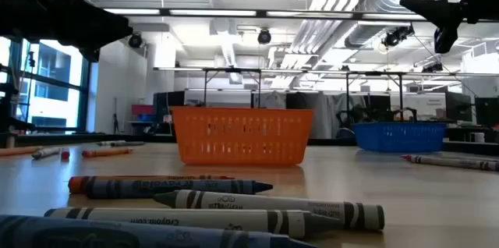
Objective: Sort crayons
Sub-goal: Put the blue crayon into the red bin
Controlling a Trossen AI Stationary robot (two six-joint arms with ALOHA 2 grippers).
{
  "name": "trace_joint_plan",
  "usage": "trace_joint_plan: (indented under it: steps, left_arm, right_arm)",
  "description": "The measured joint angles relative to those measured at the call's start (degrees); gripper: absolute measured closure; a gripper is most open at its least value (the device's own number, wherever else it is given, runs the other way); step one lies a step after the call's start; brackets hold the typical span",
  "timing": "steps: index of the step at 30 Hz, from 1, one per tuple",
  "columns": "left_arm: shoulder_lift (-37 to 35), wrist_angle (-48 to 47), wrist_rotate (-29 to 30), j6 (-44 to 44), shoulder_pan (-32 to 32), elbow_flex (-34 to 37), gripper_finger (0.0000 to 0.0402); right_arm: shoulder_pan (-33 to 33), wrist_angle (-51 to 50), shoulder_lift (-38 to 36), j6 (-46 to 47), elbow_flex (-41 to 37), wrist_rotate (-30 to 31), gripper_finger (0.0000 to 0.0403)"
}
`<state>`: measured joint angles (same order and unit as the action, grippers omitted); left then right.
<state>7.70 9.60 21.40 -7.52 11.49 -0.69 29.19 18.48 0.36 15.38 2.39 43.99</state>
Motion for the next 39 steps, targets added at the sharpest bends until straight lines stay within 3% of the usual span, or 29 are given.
trace_joint_plan:
  steps: [6, 18, 27, 33, 39]
  left_arm:
    - [0.0, 1.0, -4.9, -4.2, 0.1, 0.0, 0.0300]
    - [0.0, 4.3, 0.0, -10.1, 0.0, 0.0, 0.0300]
    - [0.1, 8.3, -7.0, -10.2, 0.1, -0.4, 0.0300]
    - [3.1, 8.4, -7.6, -10.0, 0.1, -3.7, 0.0300]
    - [11.1, 8.3, -7.4, -8.1, 0.1, -10.5, 0.0300]
  right_arm:
    - [0.0, -0.2, 0.0, 0.0, 0.0, 0.0, 0.0295]
    - [0.0, -0.2, 0.0, 0.2, 0.0, 0.0, 0.0295]
    - [0.0, -0.5, 0.0, 1.4, 1.0, -3.4, 0.0295]
    - [0.0, -3.9, 1.6, -1.8, 6.2, -5.1, 0.0295]
    - [0.0, -15.6, 8.5, -1.0, 16.0, -5.2, 0.0295]
